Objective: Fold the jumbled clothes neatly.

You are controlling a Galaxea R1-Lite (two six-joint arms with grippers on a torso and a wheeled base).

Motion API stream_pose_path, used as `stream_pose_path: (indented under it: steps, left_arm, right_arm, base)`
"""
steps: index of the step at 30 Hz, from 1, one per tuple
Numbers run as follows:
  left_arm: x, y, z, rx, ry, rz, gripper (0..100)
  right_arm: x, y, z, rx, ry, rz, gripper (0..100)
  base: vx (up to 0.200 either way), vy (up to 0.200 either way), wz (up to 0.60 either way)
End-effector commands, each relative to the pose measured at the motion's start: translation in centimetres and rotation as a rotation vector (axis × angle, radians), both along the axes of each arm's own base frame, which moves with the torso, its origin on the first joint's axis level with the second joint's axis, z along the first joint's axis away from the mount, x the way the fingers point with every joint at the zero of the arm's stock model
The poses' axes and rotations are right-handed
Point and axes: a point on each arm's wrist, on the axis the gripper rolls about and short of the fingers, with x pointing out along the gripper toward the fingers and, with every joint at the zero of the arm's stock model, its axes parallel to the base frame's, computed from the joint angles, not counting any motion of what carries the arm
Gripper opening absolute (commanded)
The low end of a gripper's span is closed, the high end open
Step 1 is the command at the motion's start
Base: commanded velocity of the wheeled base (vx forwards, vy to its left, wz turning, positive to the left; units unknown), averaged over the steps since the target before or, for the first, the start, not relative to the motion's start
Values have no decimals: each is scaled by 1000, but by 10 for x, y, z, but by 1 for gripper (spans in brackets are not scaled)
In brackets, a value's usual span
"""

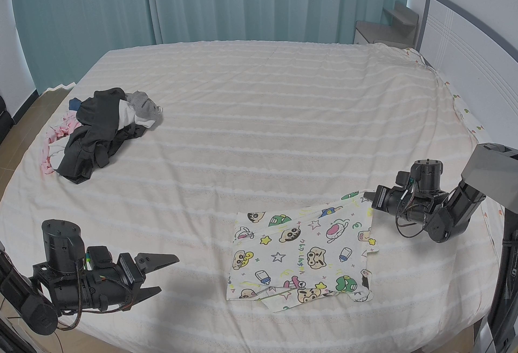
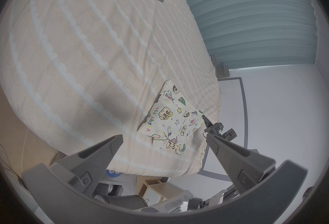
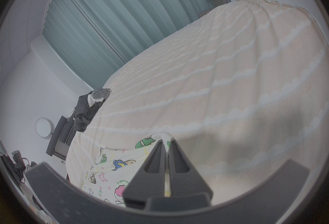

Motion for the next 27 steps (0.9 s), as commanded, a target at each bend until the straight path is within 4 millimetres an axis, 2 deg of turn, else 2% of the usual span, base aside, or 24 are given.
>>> stream_pose_path:
  steps: [1,8,12,13,16,19,23,24,25,27]
  left_arm:
    - [0,0,0,0,1,0,100]
    - [0,0,0,0,-1,0,100]
    - [0,0,-1,1,2,0,100]
    - [0,0,0,1,1,0,100]
    - [0,0,-1,1,2,0,100]
    - [0,0,-1,1,2,0,100]
    - [0,0,-1,1,2,0,100]
    - [0,0,-1,1,2,0,100]
    - [0,0,-1,1,2,0,100]
    - [0,0,-1,1,2,0,100]
  right_arm:
    - [10,1,5,2,-18,-3,0]
    - [21,-3,7,-2,14,-17,0]
    - [24,-4,-1,-9,62,-22,0]
    - [25,-4,-1,-11,68,-24,100]
    - [24,-7,2,-11,61,-35,100]
    - [16,-20,9,15,73,-73,100]
    - [-10,-23,16,64,122,-91,100]
    - [-31,-21,18,84,150,-65,100]
    - [-34,-21,19,87,152,-58,100]
    - [-65,-16,21,110,173,11,100]
  base:
    - [0,0,0]
    - [0,0,0]
    - [0,0,0]
    - [0,0,0]
    - [0,0,0]
    - [0,0,0]
    - [0,0,0]
    - [0,0,0]
    - [0,0,0]
    - [0,0,0]
